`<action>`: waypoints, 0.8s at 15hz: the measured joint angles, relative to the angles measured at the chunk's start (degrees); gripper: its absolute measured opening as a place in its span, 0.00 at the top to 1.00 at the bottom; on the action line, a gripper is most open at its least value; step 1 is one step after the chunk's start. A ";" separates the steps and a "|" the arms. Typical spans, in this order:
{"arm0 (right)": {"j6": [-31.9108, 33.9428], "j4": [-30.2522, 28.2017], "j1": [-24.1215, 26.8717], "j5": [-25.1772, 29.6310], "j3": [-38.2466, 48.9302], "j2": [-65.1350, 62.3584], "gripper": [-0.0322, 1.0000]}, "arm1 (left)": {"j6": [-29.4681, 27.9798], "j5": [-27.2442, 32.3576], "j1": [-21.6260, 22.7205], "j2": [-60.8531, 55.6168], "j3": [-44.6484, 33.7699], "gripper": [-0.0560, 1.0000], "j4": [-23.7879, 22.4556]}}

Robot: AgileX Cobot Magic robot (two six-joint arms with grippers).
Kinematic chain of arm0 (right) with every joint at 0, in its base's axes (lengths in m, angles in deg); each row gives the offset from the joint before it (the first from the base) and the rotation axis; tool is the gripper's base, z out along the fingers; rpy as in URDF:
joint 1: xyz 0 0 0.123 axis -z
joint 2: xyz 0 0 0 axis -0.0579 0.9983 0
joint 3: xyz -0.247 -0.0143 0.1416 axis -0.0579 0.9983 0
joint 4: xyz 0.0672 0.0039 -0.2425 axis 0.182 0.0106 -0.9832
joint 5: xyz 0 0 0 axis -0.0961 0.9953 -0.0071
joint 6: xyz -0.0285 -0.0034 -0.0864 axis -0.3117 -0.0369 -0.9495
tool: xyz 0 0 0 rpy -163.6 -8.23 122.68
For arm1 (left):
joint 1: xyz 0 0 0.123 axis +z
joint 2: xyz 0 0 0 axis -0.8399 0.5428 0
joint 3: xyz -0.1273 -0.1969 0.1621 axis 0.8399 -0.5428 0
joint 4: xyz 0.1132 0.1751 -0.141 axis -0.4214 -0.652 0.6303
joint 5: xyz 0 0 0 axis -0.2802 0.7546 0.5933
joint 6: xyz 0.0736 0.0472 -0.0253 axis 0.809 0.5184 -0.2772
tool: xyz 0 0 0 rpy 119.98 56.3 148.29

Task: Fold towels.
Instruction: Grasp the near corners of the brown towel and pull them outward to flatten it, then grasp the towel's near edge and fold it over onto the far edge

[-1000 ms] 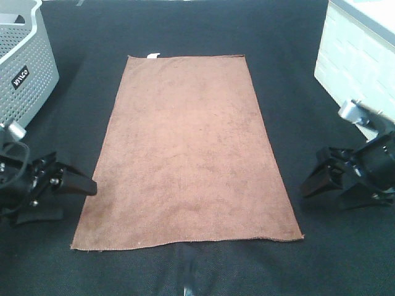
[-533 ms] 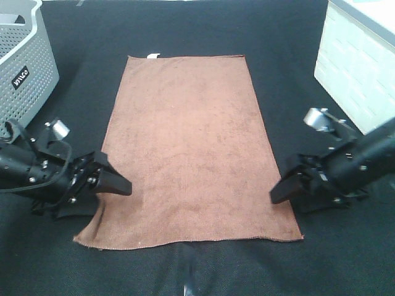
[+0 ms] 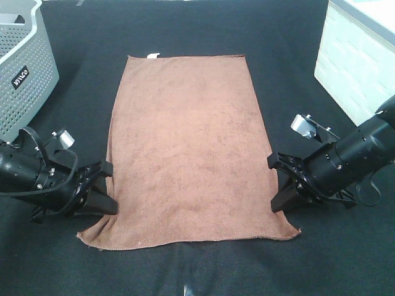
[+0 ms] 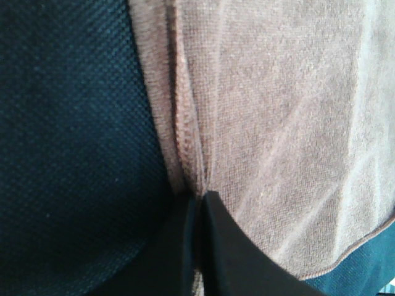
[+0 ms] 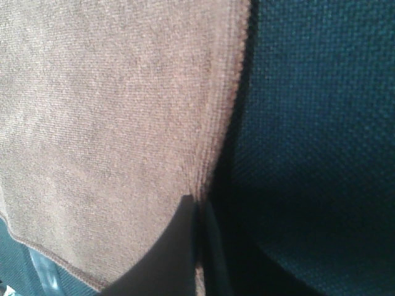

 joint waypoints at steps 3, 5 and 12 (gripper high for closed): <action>2.58 -2.29 0.00 2.69 0.00 -2.52 0.95 | -6.88 0.17 0.00 -2.86 -0.06 0.93 -7.68; 8.37 -7.51 0.00 4.35 0.86 -8.02 0.95 | -16.50 0.69 0.00 -7.28 -0.11 0.93 -18.62; 11.63 -11.34 0.00 9.28 13.81 -22.98 0.95 | -35.07 6.47 0.00 -20.40 -5.96 0.94 -39.42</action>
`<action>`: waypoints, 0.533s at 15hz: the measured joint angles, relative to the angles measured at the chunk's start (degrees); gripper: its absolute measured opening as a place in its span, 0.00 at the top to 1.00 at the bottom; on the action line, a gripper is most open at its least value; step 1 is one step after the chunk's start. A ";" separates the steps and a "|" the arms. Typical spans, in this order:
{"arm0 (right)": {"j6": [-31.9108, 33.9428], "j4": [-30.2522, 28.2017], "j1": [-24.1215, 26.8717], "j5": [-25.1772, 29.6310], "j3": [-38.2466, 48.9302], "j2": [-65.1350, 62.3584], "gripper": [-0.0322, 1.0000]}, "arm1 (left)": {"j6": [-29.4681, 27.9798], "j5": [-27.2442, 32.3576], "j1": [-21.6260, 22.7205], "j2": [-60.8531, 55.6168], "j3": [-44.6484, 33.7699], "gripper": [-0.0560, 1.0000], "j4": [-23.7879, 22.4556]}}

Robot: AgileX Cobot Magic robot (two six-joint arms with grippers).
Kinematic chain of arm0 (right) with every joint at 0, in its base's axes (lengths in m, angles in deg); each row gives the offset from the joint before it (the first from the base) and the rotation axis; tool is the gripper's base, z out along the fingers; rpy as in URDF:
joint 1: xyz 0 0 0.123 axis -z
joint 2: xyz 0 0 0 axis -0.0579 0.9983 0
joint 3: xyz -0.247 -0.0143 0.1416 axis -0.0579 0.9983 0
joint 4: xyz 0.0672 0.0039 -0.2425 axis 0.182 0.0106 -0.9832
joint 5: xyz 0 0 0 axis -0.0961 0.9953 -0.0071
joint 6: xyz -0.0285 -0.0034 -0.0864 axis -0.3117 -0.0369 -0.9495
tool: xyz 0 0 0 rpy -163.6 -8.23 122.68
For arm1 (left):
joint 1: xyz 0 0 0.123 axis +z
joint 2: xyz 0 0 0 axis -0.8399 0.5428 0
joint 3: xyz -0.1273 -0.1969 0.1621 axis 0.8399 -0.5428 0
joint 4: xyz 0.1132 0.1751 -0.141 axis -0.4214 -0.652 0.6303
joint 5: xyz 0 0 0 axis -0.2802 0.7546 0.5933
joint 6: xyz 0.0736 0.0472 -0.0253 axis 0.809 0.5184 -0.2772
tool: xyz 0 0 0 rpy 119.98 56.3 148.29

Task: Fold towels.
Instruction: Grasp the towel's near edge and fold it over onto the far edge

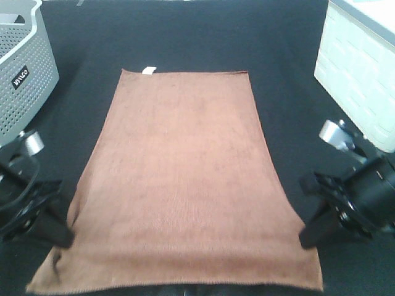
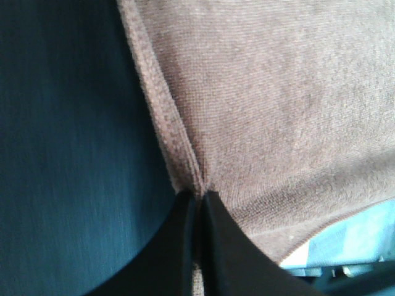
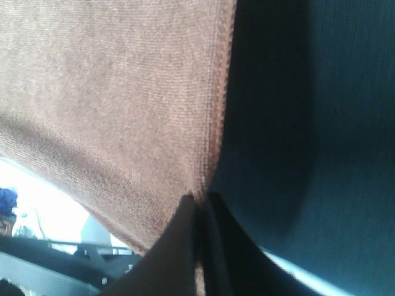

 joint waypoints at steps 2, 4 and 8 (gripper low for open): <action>0.00 0.00 0.00 0.80 4.24 -3.32 0.95 | -0.40 1.20 0.00 -3.90 -4.07 0.94 -0.11; 0.00 -0.06 0.00 1.38 4.98 -4.58 0.95 | -0.40 1.43 0.00 -6.02 -4.98 0.94 0.11; -0.06 -0.69 0.00 1.49 0.92 -4.58 0.95 | -0.40 0.06 0.00 -6.47 -3.72 0.94 2.01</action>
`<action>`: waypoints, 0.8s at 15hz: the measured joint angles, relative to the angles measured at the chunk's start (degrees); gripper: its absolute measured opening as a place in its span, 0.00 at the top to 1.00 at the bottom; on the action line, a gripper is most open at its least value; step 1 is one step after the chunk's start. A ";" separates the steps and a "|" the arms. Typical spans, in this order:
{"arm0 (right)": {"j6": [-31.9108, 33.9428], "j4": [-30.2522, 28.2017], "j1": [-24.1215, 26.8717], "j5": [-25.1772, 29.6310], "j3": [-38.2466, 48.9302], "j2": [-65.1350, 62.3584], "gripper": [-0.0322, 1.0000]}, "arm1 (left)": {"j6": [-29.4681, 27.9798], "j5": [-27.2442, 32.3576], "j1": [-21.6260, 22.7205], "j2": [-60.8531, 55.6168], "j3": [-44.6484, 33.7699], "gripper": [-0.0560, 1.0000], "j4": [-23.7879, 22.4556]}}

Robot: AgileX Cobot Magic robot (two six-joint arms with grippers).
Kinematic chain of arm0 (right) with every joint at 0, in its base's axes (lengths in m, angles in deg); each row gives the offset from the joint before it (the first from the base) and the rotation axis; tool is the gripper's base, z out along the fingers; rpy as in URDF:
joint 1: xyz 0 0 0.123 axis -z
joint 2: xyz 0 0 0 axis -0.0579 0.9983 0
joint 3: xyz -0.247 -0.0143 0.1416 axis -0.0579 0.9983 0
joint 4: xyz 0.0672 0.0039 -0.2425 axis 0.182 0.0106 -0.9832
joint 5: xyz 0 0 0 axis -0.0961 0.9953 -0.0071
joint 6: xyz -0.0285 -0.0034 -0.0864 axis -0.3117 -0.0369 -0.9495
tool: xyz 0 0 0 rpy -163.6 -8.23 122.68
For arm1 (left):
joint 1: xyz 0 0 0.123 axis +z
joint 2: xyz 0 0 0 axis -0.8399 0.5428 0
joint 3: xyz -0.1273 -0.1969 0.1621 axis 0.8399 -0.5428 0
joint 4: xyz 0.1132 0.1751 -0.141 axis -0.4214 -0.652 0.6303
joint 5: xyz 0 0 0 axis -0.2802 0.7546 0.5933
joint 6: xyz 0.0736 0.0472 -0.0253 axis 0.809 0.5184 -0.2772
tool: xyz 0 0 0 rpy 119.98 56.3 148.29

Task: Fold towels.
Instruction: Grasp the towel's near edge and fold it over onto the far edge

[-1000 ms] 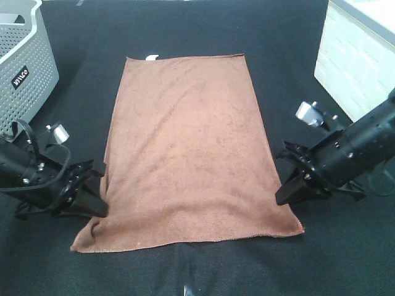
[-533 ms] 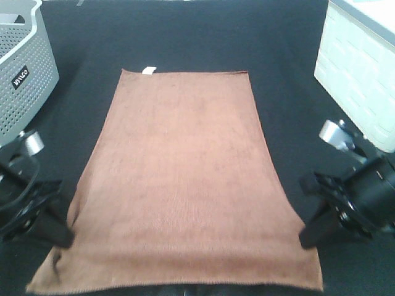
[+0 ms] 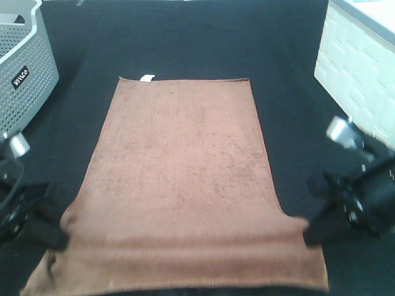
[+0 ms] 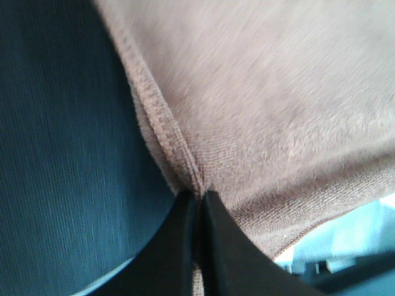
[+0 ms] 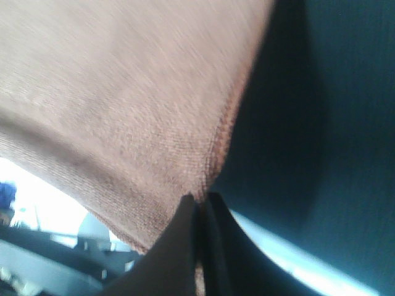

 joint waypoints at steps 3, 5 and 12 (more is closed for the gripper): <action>1.55 -2.29 0.00 1.03 -12.78 2.81 0.95 | -0.46 -3.04 0.00 0.23 8.02 0.94 0.52; 2.98 -4.01 0.00 2.64 -21.26 7.16 0.95 | -0.63 -3.15 0.00 2.75 14.95 0.94 0.52; 10.14 -10.08 0.00 6.53 -54.09 28.25 0.95 | -2.06 -3.21 0.00 23.03 40.22 0.94 -0.92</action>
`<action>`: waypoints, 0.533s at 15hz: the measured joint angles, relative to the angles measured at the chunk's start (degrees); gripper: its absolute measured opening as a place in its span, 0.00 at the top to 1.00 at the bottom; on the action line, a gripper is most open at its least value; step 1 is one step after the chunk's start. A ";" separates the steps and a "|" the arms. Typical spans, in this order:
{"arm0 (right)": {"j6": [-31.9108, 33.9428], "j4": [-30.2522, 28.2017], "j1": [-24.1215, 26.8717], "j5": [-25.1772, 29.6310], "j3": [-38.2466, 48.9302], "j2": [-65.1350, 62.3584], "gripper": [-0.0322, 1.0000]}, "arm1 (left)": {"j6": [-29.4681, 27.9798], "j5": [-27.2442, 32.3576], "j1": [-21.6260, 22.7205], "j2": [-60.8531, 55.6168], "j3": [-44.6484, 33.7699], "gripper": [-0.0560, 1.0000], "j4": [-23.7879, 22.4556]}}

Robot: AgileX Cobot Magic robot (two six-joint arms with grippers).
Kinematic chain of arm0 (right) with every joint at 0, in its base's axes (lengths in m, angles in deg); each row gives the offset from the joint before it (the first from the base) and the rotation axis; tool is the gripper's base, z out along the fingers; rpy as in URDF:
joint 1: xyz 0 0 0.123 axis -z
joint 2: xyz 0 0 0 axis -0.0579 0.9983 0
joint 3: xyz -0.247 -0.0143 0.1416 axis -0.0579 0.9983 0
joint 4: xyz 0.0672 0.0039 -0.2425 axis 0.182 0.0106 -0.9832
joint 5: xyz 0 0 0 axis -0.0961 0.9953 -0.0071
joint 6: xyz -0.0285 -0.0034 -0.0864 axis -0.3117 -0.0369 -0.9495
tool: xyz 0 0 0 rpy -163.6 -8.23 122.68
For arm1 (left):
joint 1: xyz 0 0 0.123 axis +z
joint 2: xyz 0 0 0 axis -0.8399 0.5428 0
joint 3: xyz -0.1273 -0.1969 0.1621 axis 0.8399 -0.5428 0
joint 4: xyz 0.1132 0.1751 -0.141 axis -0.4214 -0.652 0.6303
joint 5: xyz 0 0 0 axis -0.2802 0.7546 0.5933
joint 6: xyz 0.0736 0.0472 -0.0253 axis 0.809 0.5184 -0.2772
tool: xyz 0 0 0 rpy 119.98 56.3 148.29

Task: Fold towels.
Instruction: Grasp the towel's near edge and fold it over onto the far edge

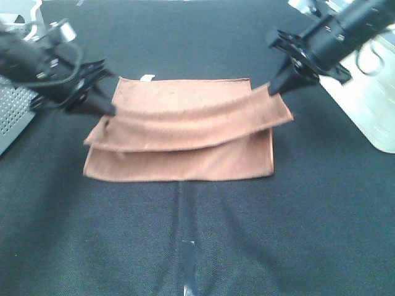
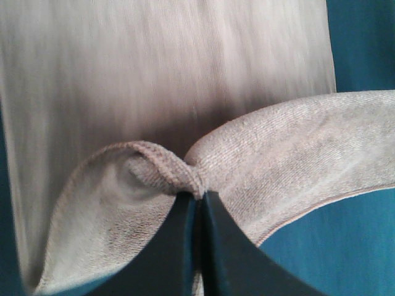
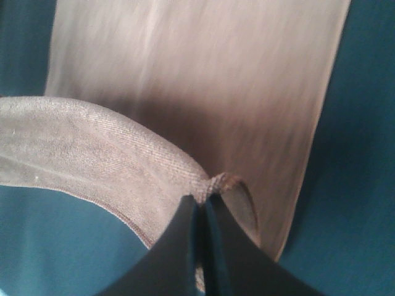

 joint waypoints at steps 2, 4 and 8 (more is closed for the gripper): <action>2.35 -3.15 0.00 0.06 -10.31 7.45 0.95 | -1.72 0.06 0.52 7.45 10.83 0.94 -0.34; 3.38 -4.18 0.00 0.17 -19.71 13.52 0.95 | -1.89 0.06 0.92 13.29 20.00 0.94 -0.63; 4.76 -6.25 0.00 -0.34 -36.10 23.26 0.95 | -1.95 -1.38 0.92 23.03 35.07 0.94 -0.80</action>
